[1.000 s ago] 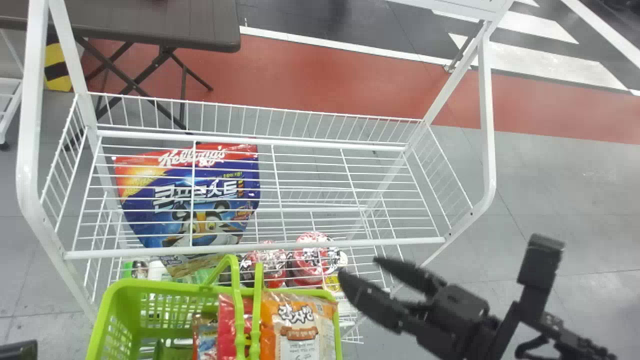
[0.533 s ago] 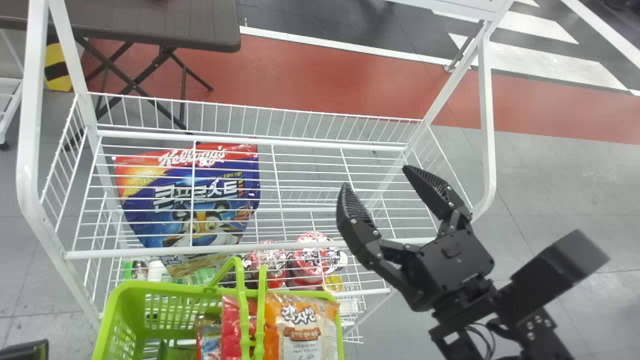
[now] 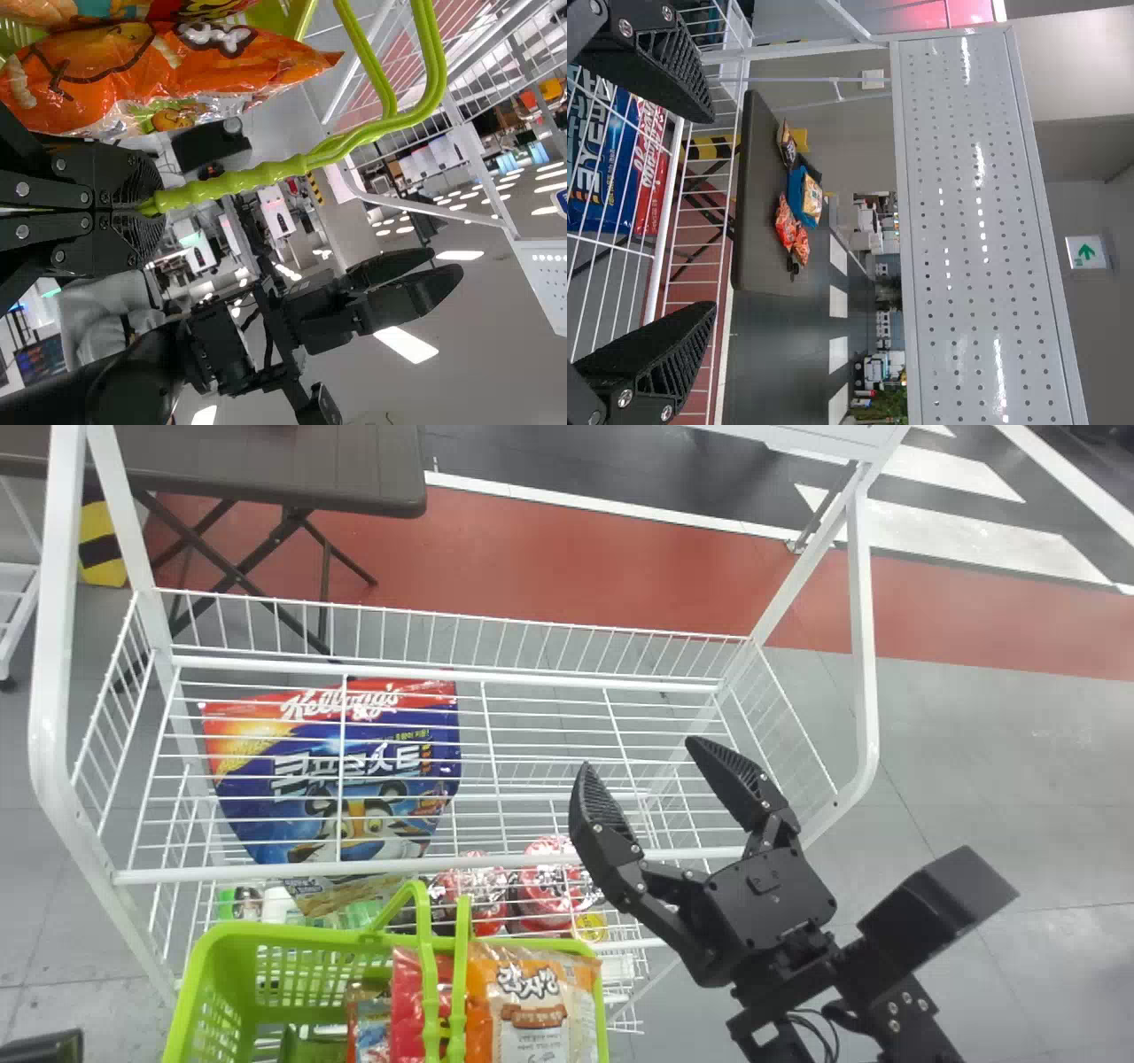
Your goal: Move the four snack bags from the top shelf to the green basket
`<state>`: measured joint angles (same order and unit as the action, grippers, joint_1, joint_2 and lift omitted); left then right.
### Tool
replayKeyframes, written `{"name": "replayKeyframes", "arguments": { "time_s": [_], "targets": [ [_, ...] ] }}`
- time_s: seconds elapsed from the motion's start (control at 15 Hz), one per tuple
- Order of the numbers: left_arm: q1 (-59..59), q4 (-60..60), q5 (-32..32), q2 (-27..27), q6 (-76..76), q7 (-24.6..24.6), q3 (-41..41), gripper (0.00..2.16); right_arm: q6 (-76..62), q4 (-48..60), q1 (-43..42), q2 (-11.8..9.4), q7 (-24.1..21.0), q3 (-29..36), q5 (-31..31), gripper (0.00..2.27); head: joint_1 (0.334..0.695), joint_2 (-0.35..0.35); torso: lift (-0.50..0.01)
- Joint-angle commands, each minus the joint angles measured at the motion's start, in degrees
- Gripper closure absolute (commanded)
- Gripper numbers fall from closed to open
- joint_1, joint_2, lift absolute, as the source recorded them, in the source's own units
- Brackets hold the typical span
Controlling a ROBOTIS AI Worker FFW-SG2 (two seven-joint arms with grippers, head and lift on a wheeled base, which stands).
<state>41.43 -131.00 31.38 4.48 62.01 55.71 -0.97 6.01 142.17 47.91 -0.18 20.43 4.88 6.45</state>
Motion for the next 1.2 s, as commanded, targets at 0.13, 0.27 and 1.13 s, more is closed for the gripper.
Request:
{"name": "replayKeyframes", "arguments": {
  "time_s": [0.13,0.27,1.13],
  "targets": [
    [0.2,0.0,0.1,-0.1,0.0,0.1,0.1,1.28,1.3,0.4,0.2,0.2,-0.9,0.5,1.6,0.07,0.695,-0.35,0.0],
    [0.4,-0.1,0.1,-0.1,0.0,0.2,0.0,1.28,1.0,0.8,0.4,0.2,-1.4,0.6,1.6,0.07,0.695,-0.35,0.0],
    [1.9,-0.3,0.5,-0.2,-1.4,0.5,-0.1,1.28,-0.6,2.3,2.7,0.2,-4.3,0.7,1.6,0.06,0.695,-0.35,0.0]
  ]
}}
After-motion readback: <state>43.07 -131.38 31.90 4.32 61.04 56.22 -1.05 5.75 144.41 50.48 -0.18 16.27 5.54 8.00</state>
